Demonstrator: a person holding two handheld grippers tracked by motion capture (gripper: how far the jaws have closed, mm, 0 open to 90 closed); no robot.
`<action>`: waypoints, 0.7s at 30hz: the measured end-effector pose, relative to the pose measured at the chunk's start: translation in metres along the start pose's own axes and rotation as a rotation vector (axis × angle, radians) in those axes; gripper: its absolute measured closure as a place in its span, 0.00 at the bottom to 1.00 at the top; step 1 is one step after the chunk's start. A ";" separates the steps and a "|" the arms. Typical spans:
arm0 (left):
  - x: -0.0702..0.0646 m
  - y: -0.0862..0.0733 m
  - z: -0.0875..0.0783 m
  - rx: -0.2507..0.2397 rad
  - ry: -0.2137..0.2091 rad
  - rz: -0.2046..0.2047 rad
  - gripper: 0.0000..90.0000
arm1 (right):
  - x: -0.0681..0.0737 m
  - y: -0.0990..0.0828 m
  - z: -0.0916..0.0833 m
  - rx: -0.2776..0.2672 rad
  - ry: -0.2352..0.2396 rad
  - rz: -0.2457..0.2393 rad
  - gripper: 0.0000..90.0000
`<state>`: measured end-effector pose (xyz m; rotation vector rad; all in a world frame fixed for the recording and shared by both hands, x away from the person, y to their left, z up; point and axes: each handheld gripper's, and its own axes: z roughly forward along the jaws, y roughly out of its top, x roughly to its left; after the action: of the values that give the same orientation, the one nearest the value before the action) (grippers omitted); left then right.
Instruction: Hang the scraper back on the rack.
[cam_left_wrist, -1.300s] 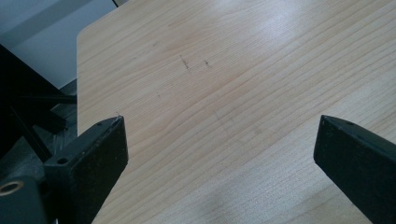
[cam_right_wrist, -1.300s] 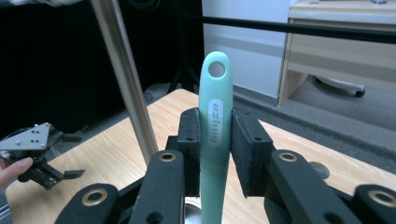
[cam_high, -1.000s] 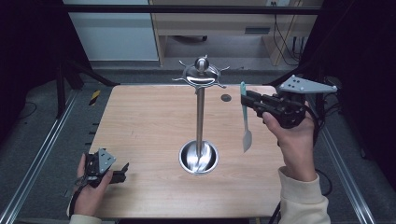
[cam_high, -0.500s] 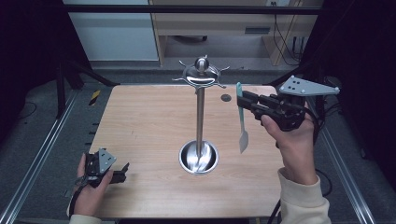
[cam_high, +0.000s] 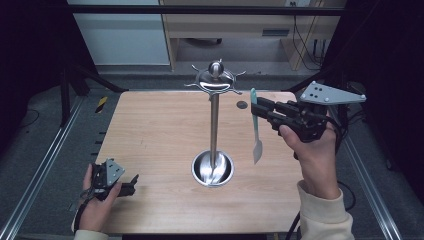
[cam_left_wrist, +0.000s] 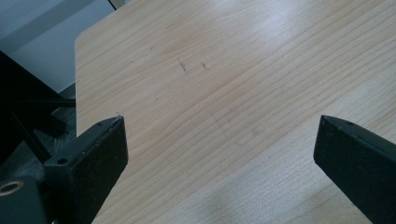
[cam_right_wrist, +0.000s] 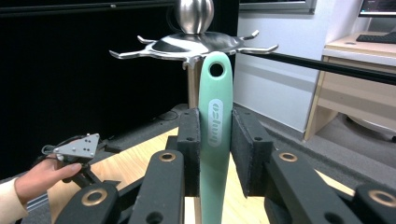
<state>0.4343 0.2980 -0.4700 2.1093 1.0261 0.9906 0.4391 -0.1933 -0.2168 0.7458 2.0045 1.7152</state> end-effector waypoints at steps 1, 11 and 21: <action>0.000 0.000 0.000 0.000 0.000 0.001 0.03 | 0.001 0.000 0.000 -0.001 0.002 -0.001 0.82; 0.000 0.000 0.000 0.002 -0.002 0.001 0.03 | 0.008 0.001 0.006 0.000 0.021 -0.020 0.82; -0.001 0.000 0.001 0.006 -0.006 0.006 0.03 | 0.011 0.000 0.011 -0.008 0.028 -0.024 0.82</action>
<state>0.4342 0.2969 -0.4709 2.1199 1.0220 0.9842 0.4373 -0.1777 -0.2178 0.6959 2.0158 1.7280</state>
